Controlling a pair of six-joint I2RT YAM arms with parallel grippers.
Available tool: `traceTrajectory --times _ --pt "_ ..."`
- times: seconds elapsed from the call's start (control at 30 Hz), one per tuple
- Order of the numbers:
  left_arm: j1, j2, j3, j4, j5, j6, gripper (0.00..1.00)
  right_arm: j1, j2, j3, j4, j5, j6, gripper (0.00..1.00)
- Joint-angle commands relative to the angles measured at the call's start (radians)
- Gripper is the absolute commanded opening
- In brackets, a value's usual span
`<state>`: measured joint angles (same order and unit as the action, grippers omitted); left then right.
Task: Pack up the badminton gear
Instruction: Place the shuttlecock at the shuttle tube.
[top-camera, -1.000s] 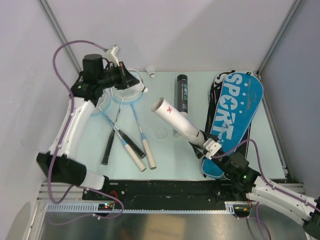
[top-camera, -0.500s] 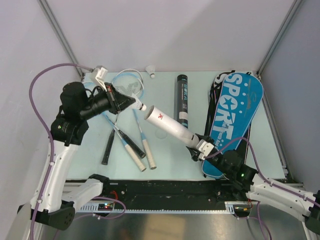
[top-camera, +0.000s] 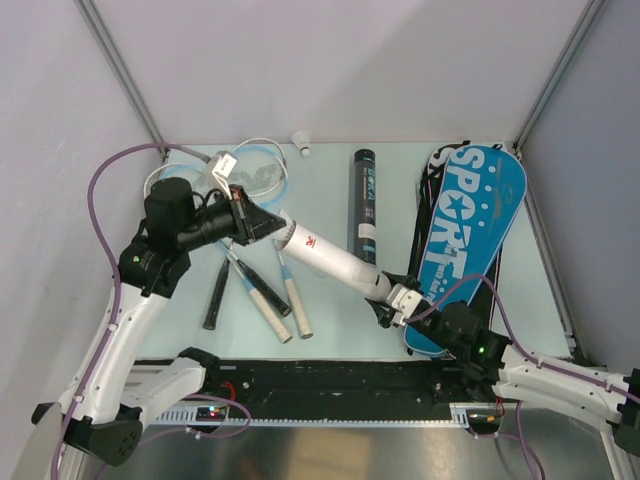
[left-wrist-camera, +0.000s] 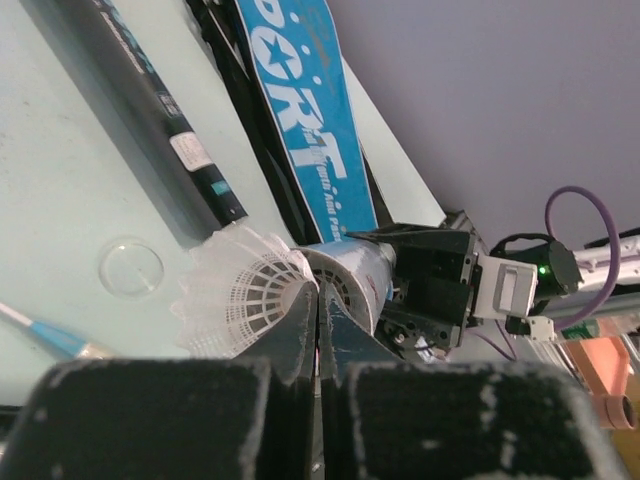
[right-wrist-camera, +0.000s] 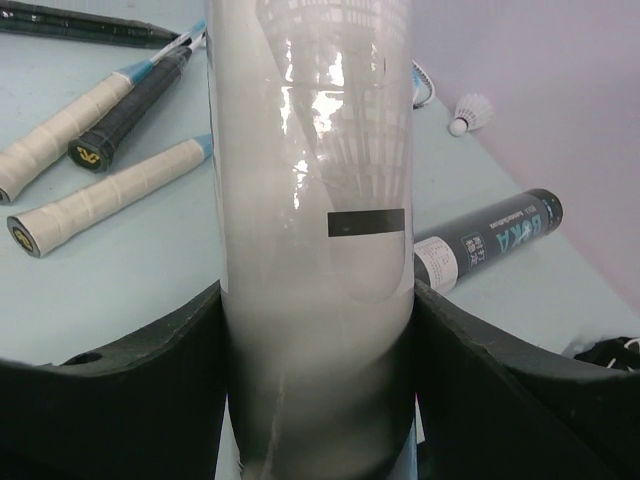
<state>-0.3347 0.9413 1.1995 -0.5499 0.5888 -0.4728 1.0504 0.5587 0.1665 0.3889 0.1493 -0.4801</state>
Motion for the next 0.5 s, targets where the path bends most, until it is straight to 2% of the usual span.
traceTrajectory --times 0.0,0.2,0.47 --pt "-0.035 -0.037 -0.047 0.084 0.048 -0.080 0.00 0.013 0.004 0.060 0.150 0.003 0.006 0.37" --pt "-0.065 -0.080 -0.119 0.138 0.056 -0.158 0.00 0.017 0.011 0.045 0.215 -0.004 0.018 0.36" --pt "-0.104 -0.068 -0.161 0.172 0.056 -0.191 0.00 0.020 0.029 0.033 0.258 -0.044 -0.004 0.36"
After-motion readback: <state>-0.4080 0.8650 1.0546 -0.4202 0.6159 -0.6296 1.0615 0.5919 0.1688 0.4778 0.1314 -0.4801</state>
